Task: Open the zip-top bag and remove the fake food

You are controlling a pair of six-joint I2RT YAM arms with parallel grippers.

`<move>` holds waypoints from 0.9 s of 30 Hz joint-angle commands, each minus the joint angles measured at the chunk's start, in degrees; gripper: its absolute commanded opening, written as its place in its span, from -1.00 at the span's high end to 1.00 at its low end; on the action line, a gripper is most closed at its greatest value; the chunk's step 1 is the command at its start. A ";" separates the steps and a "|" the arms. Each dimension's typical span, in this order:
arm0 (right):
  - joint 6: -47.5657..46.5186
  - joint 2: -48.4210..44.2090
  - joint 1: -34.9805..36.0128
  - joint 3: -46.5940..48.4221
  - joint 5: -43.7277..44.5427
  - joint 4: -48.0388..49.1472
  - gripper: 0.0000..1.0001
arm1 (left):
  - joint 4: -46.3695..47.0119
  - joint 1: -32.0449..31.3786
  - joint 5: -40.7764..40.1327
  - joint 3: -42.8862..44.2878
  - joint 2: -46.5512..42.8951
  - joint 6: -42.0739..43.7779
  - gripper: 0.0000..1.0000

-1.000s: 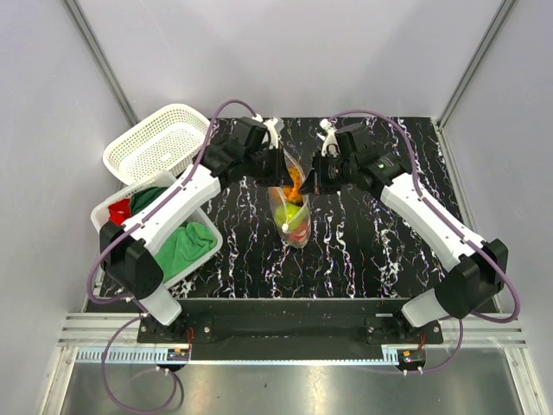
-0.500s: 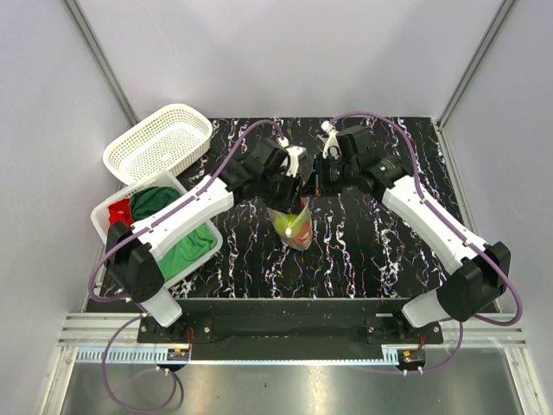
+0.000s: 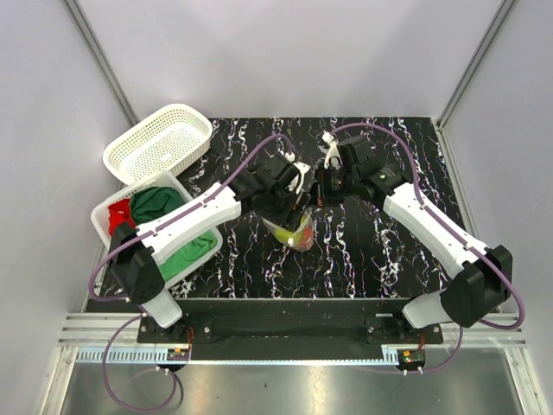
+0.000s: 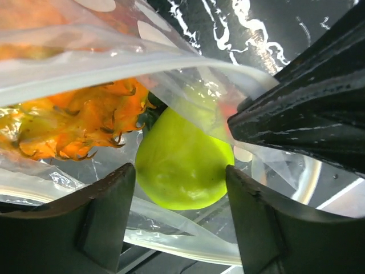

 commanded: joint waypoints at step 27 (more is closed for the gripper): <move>-0.52 -5.03 0.11 -4.99 2.49 2.76 1.00 | 6.68 -0.99 -5.72 -4.40 -10.37 -3.07 1.00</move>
